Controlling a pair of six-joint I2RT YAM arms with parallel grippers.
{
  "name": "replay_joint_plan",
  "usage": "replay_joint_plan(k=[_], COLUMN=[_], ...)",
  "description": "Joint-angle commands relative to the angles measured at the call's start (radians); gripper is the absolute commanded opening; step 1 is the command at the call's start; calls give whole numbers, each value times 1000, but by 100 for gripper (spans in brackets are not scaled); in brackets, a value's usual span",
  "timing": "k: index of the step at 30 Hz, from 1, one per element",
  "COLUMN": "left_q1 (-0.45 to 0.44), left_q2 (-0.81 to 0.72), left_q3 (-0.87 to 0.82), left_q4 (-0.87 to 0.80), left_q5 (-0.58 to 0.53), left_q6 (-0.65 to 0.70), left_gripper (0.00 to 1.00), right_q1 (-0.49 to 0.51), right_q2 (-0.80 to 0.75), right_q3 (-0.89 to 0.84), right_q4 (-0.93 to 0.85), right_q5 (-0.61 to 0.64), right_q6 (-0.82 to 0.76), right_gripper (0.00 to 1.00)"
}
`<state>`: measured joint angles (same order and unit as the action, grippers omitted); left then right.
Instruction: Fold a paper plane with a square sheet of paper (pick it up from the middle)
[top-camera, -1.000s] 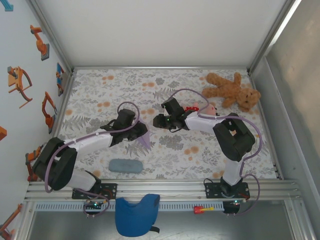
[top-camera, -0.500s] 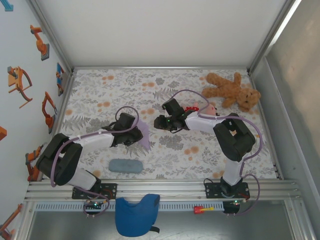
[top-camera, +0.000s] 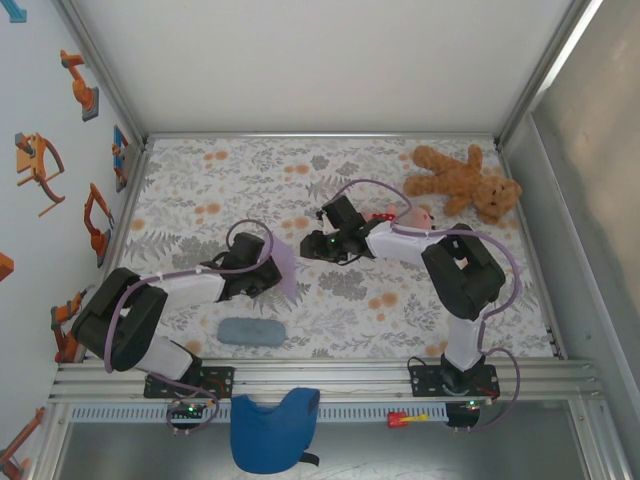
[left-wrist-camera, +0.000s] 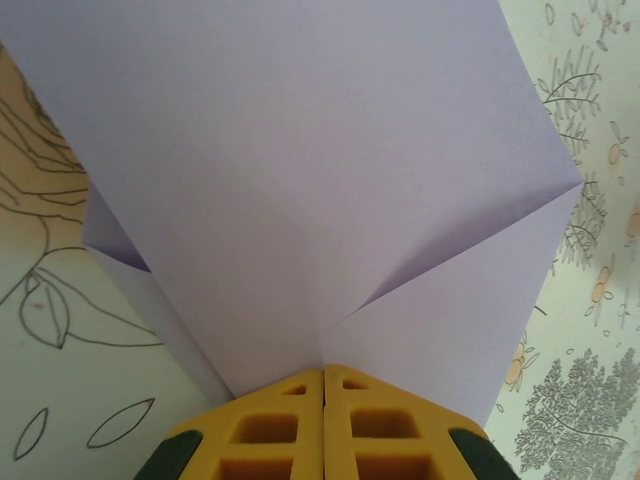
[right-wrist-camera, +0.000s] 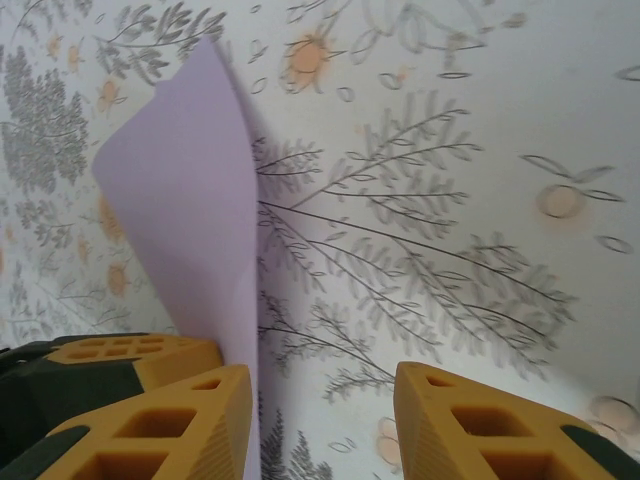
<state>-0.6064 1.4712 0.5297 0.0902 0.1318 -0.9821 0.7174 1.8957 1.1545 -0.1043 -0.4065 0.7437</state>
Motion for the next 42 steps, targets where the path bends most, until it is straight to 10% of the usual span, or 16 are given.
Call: replay_joint_plan(k=[1,18,26,42], left_q1=[7,13,15,-134], left_q2=[13,4,-43,-256], left_q3=[-45,-56,-35,75], left_q4=[-10,-21,-18,-41], left_q5=[5,19,39,-29], left_q6=[-8,19,63,297], left_gripper=[6,5,10,48], right_q1=[16,16,16,16], right_q2=[53,244,225,-214], right_q3=[58,259,251,-167], right_q4=[9,-79,-84,105], right_q5=[-82,-182,-171,347], right_q6=[-17,-78,-77,184], right_gripper=[41,34,3,0])
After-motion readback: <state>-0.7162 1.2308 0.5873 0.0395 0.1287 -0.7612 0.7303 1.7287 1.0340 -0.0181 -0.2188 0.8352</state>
